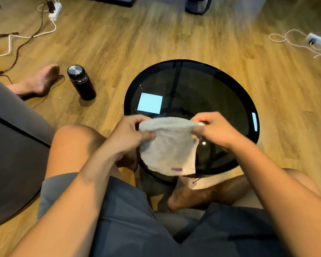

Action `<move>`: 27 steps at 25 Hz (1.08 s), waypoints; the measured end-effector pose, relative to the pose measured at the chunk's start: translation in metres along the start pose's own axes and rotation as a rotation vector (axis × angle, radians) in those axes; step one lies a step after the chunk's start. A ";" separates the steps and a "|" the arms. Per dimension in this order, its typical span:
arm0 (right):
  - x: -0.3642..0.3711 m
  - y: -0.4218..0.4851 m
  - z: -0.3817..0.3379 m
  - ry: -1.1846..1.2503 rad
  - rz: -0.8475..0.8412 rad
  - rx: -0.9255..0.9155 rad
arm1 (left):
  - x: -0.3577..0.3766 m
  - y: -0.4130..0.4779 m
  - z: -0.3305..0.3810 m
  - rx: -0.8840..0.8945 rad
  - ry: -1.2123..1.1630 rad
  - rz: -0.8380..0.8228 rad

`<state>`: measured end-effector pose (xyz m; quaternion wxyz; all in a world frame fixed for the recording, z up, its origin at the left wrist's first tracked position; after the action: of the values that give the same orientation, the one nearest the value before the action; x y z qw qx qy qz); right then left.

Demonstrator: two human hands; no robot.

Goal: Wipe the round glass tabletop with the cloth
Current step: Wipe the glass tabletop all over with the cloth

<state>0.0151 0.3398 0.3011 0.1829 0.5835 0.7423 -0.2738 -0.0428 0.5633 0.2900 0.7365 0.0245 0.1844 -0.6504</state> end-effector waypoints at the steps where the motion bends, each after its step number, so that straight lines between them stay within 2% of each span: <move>1: -0.019 -0.004 -0.009 0.084 0.058 -0.062 | 0.000 0.000 0.018 0.112 -0.015 -0.012; 3: -0.050 -0.014 -0.022 0.147 0.182 -0.218 | 0.001 -0.001 0.054 0.365 -0.045 0.022; 5: -0.063 -0.029 -0.023 0.147 0.259 -0.321 | 0.011 -0.007 0.069 0.488 -0.080 -0.025; 7: -0.054 -0.045 -0.003 0.099 0.235 -0.312 | 0.029 -0.014 0.052 0.440 0.035 -0.143; 10: -0.007 -0.072 0.044 -0.087 -0.064 -0.164 | 0.058 -0.027 -0.006 0.228 0.459 -0.460; 11: 0.003 -0.078 0.057 -0.117 -0.131 -0.117 | 0.061 -0.030 -0.021 0.170 0.528 -0.534; 12: 0.006 -0.079 0.065 -0.118 -0.138 -0.081 | 0.061 -0.028 -0.029 0.141 0.525 -0.536; 14: -0.003 -0.066 0.069 -0.055 -0.034 -0.055 | 0.053 -0.013 -0.030 0.144 0.445 -0.383; 16: -0.010 -0.044 0.065 -0.031 0.073 -0.049 | 0.048 0.004 -0.027 0.177 0.423 -0.152; 19: 0.001 -0.014 0.065 -0.319 0.166 0.001 | 0.060 0.020 -0.029 0.168 0.641 0.040; 20: 0.007 -0.012 0.060 -0.439 0.204 -0.076 | 0.064 0.023 -0.032 0.167 0.748 0.069; 21: 0.016 -0.012 0.051 -0.514 0.207 -0.227 | 0.067 0.026 -0.032 0.181 0.829 0.105; 23: 0.041 -0.020 0.037 -0.566 0.083 -0.518 | 0.067 0.033 -0.031 0.225 0.895 0.154; 25: 0.052 -0.032 0.037 -0.620 -0.014 -0.594 | 0.062 0.042 -0.028 0.223 0.918 0.097; 27: 0.046 -0.036 0.046 -0.643 -0.026 -0.550 | 0.039 0.056 -0.028 0.178 0.931 0.070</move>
<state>-0.0337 0.3405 0.2451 0.5508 0.3883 0.7001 -0.2358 0.0084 0.5427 0.2409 0.5922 0.3825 0.4374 -0.5583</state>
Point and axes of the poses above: each hand's wrist, its own y-axis towards the middle knuckle, its own x-axis out of the palm, z = x × y, the point moved 6 cm from there along y, towards the middle knuckle, and after that the axes turned 9 degrees about z, right-handed, at the moved point
